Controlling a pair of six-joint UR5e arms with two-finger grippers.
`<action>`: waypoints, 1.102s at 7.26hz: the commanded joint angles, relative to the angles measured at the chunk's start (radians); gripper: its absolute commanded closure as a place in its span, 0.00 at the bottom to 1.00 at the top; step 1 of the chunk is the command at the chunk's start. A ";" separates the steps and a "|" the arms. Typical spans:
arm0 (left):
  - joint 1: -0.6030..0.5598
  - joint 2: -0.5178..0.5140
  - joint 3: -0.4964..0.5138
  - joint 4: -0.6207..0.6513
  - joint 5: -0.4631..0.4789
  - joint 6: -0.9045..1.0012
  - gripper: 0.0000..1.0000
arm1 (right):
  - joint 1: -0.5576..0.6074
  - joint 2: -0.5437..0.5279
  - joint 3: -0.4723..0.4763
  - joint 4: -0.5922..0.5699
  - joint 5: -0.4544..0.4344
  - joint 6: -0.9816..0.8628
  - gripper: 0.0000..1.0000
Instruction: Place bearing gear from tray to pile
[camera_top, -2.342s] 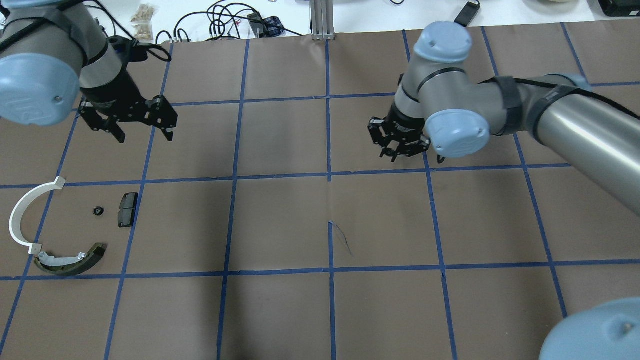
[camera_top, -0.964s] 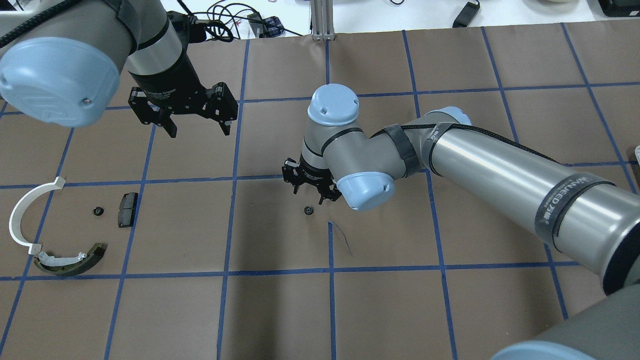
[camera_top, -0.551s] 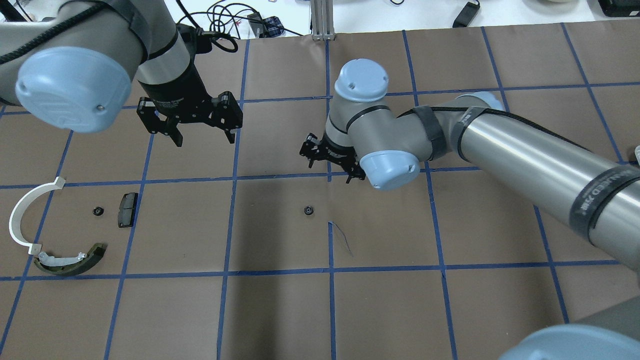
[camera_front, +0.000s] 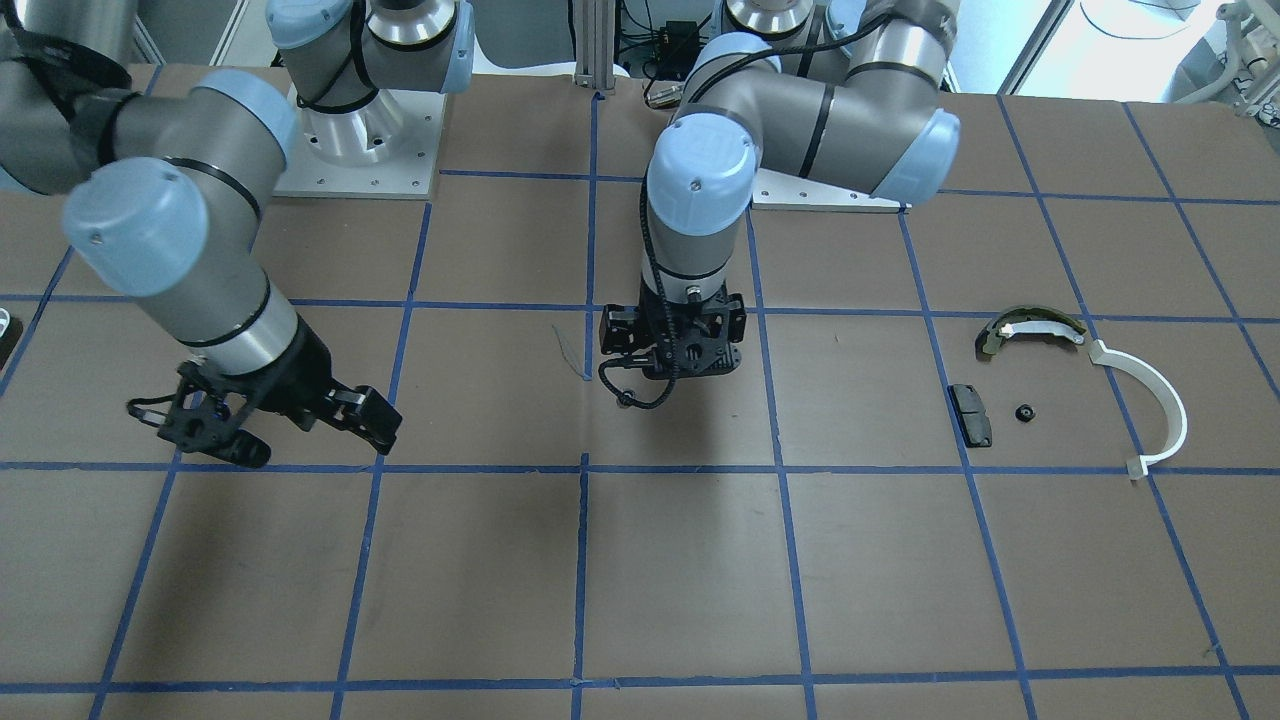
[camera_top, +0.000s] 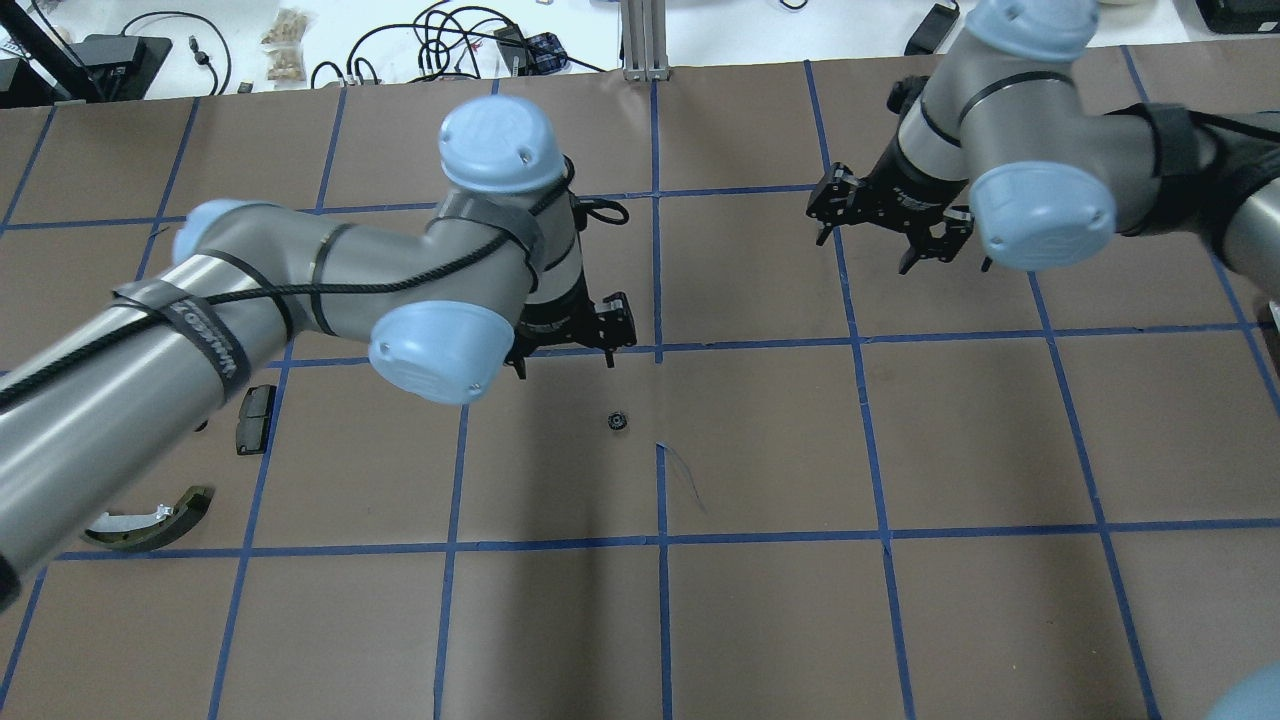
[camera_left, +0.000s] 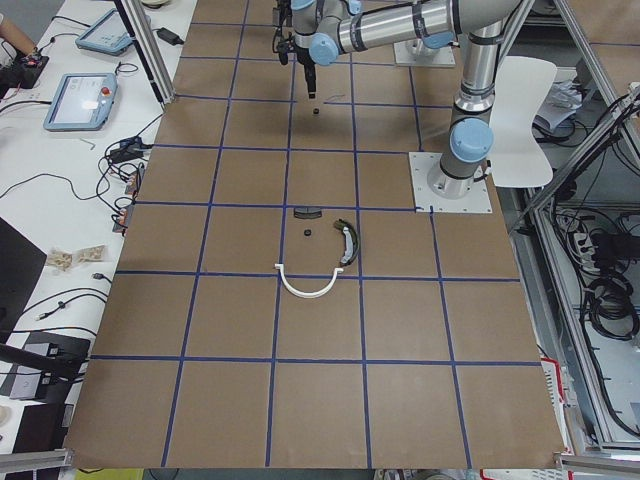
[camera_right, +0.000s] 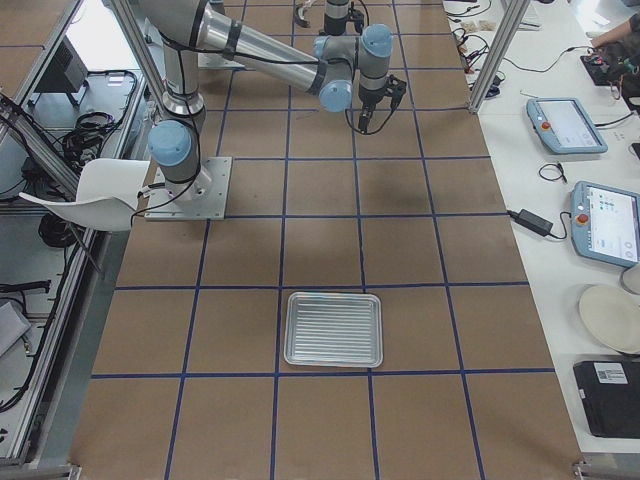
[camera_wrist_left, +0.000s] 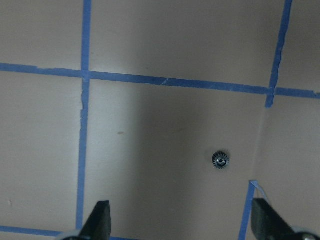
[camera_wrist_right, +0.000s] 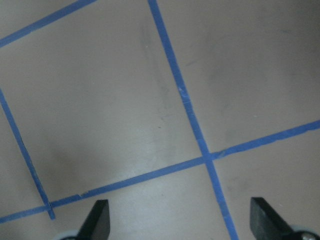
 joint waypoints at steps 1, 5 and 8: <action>-0.048 -0.096 -0.130 0.258 -0.003 -0.034 0.00 | -0.051 -0.131 -0.022 0.202 -0.086 -0.090 0.00; -0.053 -0.133 -0.144 0.299 0.000 -0.045 0.19 | -0.039 -0.179 -0.076 0.348 -0.117 -0.132 0.00; -0.055 -0.156 -0.141 0.334 0.000 -0.053 0.20 | -0.042 -0.187 -0.074 0.408 -0.136 -0.202 0.00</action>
